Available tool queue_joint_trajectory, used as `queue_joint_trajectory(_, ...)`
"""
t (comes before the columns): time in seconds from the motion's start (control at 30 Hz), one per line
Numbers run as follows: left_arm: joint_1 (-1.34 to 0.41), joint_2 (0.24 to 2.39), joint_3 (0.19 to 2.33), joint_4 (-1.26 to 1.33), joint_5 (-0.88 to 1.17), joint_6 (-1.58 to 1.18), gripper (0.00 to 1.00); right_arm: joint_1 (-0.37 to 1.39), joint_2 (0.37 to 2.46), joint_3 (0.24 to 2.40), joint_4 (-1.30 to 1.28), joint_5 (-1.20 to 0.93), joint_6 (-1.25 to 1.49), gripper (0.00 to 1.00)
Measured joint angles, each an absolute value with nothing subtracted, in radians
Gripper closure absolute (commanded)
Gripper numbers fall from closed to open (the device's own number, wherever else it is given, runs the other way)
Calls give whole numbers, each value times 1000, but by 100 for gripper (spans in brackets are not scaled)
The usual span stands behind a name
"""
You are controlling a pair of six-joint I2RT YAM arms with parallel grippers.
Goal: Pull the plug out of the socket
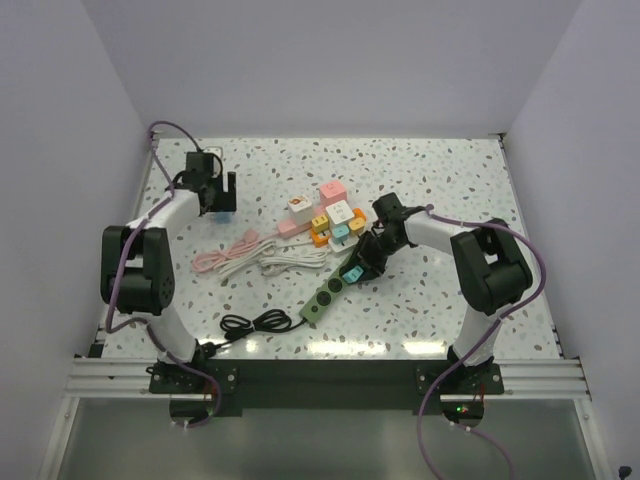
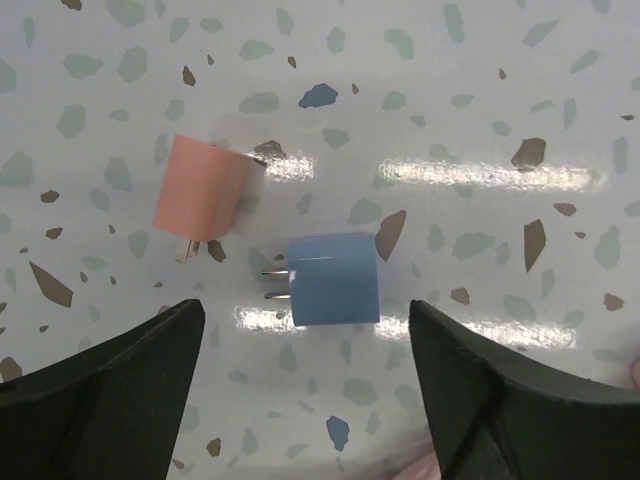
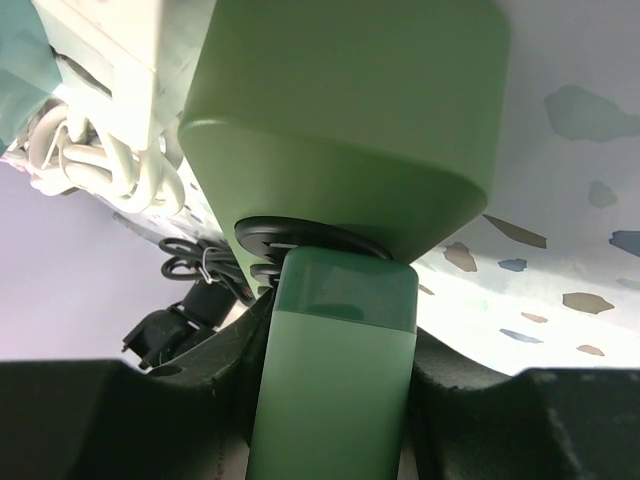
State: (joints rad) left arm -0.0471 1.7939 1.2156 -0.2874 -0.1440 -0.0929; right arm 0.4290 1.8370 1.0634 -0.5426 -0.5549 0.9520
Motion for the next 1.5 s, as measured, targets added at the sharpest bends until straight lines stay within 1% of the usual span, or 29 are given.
queue_joint_trajectory(0.03, -52, 1765, 1201, -286, -142, -93, 8, 430, 1837, 1066, -545, -553, 952, 98)
queue_joint_trajectory(0.07, -61, 1734, 1188, -287, -141, -94, 7, 431, 1838, 1068, -547, -551, 953, 93)
queue_joint_trajectory(0.1, -73, 1702, 1179, -290, -140, -94, 3, 431, 1838, 1069, -549, -550, 953, 75)
queue_joint_trajectory(0.13, -87, 1673, 1172, -297, -137, -94, 2, 432, 1838, 1070, -550, -550, 954, 66)
queue_joint_trajectory(0.17, -105, 1648, 1166, -297, -139, -96, 1, 432, 1838, 1071, -551, -550, 955, 59)
queue_joint_trajectory(0.2, -130, 1617, 1159, -302, -139, -96, 0, 432, 1838, 1072, -551, -550, 954, 46)
queue_joint_trajectory(0.27, -198, 1556, 1141, -308, -138, -105, 0, 438, 1837, 1073, -537, -517, 945, 35)
queue_joint_trajectory(0.3, -239, 1527, 1132, -313, -136, -113, 0, 440, 1837, 1073, -531, -501, 938, 26)
queue_joint_trajectory(0.33, -279, 1503, 1129, -323, -135, -121, 0, 443, 1837, 1073, -531, -487, 938, 21)
queue_joint_trajectory(0.37, -317, 1483, 1128, -329, -130, -127, 0, 445, 1837, 1073, -531, -467, 934, 19)
queue_joint_trajectory(0.43, -384, 1450, 1127, -337, -120, -142, 0, 445, 1831, 1073, -535, -455, 934, 17)
queue_joint_trajectory(0.6, -510, 1425, 1127, -363, -98, -158, 0, 424, 1784, 1073, -554, -412, 944, 17)
queue_joint_trajectory(0.77, -643, 1441, 1151, -411, -19, -152, 0, 313, 1690, 1050, -555, -410, 978, 17)
queue_joint_trajectory(0.97, -792, 1564, 1275, -449, 19, -131, 0, 183, 1633, 1053, -583, -408, 968, 18)
queue_joint_trajectory(1.07, -849, 1642, 1325, -463, 19, -126, 3, 161, 1632, 1053, -604, -407, 958, 25)
queue_joint_trajectory(1.13, -880, 1688, 1348, -480, 17, -120, 7, 157, 1626, 1047, -608, -405, 946, 39)
queue_joint_trajectory(1.17, -894, 1709, 1356, -490, 15, -119, 14, 156, 1619, 1041, -609, -402, 942, 46)
queue_joint_trajectory(1.2, -907, 1728, 1364, -501, 14, -118, 16, 155, 1604, 1029, -610, -399, 936, 54)
queue_joint_trajectory(1.23, -917, 1747, 1372, -510, 9, -114, 17, 154, 1581, 1013, -612, -390, 928, 71)
queue_joint_trajectory(1.3, -934, 1777, 1377, -519, -5, -112, 19, 149, 1519, 969, -609, -380, 909, 100)
queue_joint_trajectory(1.43, -946, 1810, 1376, -536, -22, -112, 23, 136, 1356, 818, -503, -412, 900, 100)
queue_joint_trajectory(1.5, -945, 1814, 1373, -531, -28, -111, 30, 134, 1299, 733, -431, -450, 911, 100)
